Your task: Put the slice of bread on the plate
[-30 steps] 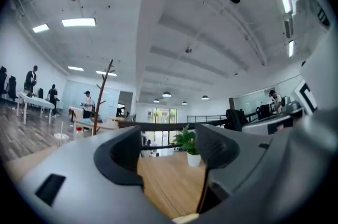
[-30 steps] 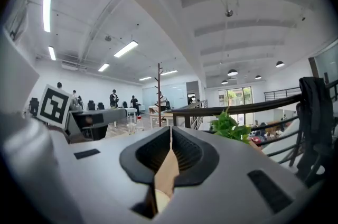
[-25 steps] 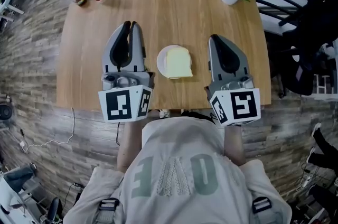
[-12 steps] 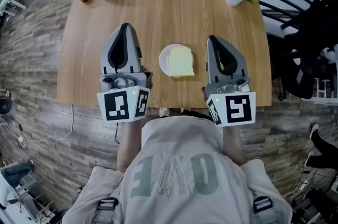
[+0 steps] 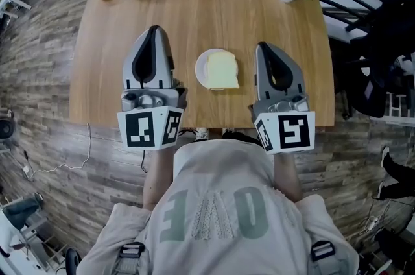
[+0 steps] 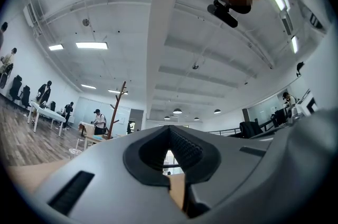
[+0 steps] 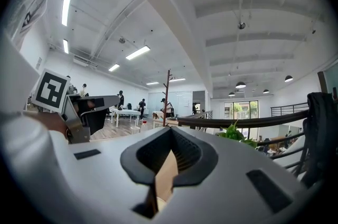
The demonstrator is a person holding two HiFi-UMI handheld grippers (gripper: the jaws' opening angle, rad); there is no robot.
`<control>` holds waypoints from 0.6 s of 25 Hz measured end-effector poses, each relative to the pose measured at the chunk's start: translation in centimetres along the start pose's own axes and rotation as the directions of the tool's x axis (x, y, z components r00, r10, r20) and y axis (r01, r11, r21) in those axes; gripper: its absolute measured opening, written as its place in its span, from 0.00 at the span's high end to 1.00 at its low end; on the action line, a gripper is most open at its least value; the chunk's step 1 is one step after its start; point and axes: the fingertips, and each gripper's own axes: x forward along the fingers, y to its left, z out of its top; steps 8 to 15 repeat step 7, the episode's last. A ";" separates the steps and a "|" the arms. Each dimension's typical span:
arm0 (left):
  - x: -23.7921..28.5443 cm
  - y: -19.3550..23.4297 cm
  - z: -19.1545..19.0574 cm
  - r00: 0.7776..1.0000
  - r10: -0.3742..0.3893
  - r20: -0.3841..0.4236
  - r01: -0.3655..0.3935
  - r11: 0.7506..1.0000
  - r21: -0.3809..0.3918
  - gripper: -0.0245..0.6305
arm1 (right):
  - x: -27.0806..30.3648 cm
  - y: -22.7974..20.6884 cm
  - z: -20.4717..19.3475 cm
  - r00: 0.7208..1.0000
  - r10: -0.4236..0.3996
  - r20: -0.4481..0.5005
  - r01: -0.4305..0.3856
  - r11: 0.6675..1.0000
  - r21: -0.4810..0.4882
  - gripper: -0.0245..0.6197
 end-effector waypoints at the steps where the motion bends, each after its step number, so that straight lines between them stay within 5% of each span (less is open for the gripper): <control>1: 0.0 0.0 0.0 1.000 -0.001 -0.001 0.001 1.000 -0.002 0.95 | -0.1 0.0 0.0 1.000 -0.002 0.000 0.002 1.000 0.000 0.94; 15: 0.0 -0.3 -0.8 0.999 -0.012 -0.032 0.011 1.000 -0.019 0.95 | -0.7 -0.3 -0.1 1.000 -0.017 -0.001 0.017 1.000 -0.002 0.94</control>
